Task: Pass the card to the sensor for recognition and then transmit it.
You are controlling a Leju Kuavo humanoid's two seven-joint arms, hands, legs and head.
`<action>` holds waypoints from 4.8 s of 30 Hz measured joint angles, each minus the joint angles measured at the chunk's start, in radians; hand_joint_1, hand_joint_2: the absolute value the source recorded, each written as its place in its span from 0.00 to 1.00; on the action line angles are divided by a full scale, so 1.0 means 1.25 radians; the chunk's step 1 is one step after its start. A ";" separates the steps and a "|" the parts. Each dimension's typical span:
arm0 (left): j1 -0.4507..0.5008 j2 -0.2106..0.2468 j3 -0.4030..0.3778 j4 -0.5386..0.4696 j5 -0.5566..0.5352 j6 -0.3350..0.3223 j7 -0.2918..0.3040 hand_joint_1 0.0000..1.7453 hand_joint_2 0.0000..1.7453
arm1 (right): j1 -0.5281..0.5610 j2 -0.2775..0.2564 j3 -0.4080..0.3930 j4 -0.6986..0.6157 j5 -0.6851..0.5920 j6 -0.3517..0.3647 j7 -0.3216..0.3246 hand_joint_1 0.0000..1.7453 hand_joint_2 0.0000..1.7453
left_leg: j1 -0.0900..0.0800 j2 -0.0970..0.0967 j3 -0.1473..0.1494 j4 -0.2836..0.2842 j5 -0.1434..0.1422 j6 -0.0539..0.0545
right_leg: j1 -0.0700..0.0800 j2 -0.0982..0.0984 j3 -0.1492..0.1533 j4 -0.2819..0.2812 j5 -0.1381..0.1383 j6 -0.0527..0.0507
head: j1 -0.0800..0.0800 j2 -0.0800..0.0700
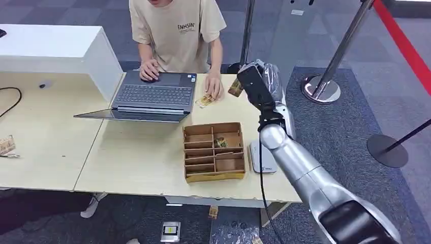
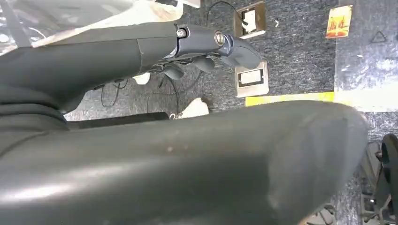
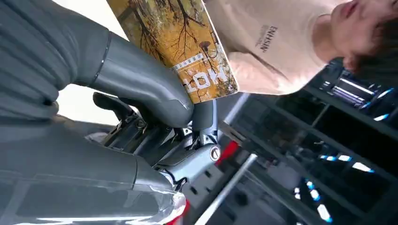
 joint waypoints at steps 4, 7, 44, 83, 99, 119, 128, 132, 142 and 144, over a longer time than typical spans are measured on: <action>0.000 0.000 0.000 0.000 -0.009 -0.002 -0.009 0.00 0.00 | -0.036 0.013 0.031 0.011 0.042 0.013 0.031 1.00 1.00 | 0.000 0.000 0.000 0.000 0.000 0.000 | 0.000 0.000 0.000 0.000 0.000 0.000 | 0.000 0.000; 0.000 0.000 -0.001 0.000 -0.015 -0.002 -0.014 0.00 0.00 | -0.085 0.025 0.068 0.054 0.115 0.044 0.093 1.00 1.00 | 0.000 0.000 0.000 0.000 0.000 0.000 | 0.000 0.000 0.000 0.000 0.000 0.000 | 0.000 0.000; -0.006 -0.019 0.000 0.000 -0.014 -0.003 0.059 0.00 0.00 | 0.011 0.068 0.012 0.120 -0.335 0.023 -0.112 0.00 1.00 | 0.000 -0.001 0.000 0.000 0.000 0.000 | 0.000 0.000 0.000 0.000 0.000 0.000 | 0.000 0.000; -0.015 -0.031 0.018 -0.001 -0.012 0.022 0.121 0.00 0.00 | 0.375 -0.022 0.105 -0.206 0.191 -0.132 0.045 0.64 1.00 | 0.000 -0.001 0.000 0.000 -0.001 0.000 | 0.000 0.000 -0.001 -0.001 -0.001 0.000 | 0.000 0.000; -0.016 -0.033 0.018 -0.001 -0.020 0.019 0.121 0.00 0.00 | 0.374 -0.030 0.134 -0.157 0.213 -0.132 0.053 0.25 1.00 | 0.000 -0.001 0.000 0.000 -0.001 0.000 | 0.000 0.000 -0.001 -0.001 -0.001 0.000 | 0.000 0.000; -0.029 -0.043 0.018 -0.001 -0.035 -0.002 0.119 0.00 0.00 | 0.370 -0.029 0.155 -0.105 0.286 -0.133 0.056 0.40 1.00 | 0.000 -0.001 0.000 0.000 -0.001 0.000 | 0.000 0.000 -0.001 -0.001 -0.001 0.000 | 0.000 0.000; -0.030 -0.045 0.018 -0.001 -0.036 -0.003 0.117 0.00 0.00 | 0.369 -0.029 0.157 -0.085 0.301 -0.133 0.056 0.45 1.00 | 0.000 -0.001 0.000 0.000 -0.001 0.000 | 0.000 0.000 -0.001 -0.001 -0.001 0.000 | 0.000 0.000; -0.030 -0.045 0.018 -0.001 -0.036 -0.003 0.117 0.00 0.00 | 0.370 -0.027 0.157 -0.078 0.335 -0.133 0.068 0.46 1.00 | 0.000 -0.001 0.000 0.000 -0.001 0.000 | 0.000 0.000 -0.001 -0.001 -0.001 0.000 | 0.000 0.000; -0.033 -0.049 0.018 -0.001 -0.036 -0.011 0.122 0.00 0.00 | 0.375 -0.024 0.141 -0.076 0.472 -0.133 0.116 0.39 1.00 | 0.000 -0.001 0.000 0.000 -0.001 0.000 | 0.000 0.000 -0.001 -0.001 -0.001 0.000 | 0.000 0.000; -0.033 -0.049 0.018 -0.001 -0.036 -0.011 0.122 0.00 0.00 | 0.376 -0.021 0.136 -0.076 0.478 -0.133 0.119 0.39 1.00 | 0.000 -0.001 0.000 0.000 -0.001 0.000 | 0.000 0.000 -0.001 -0.001 -0.001 0.000 | 0.000 0.000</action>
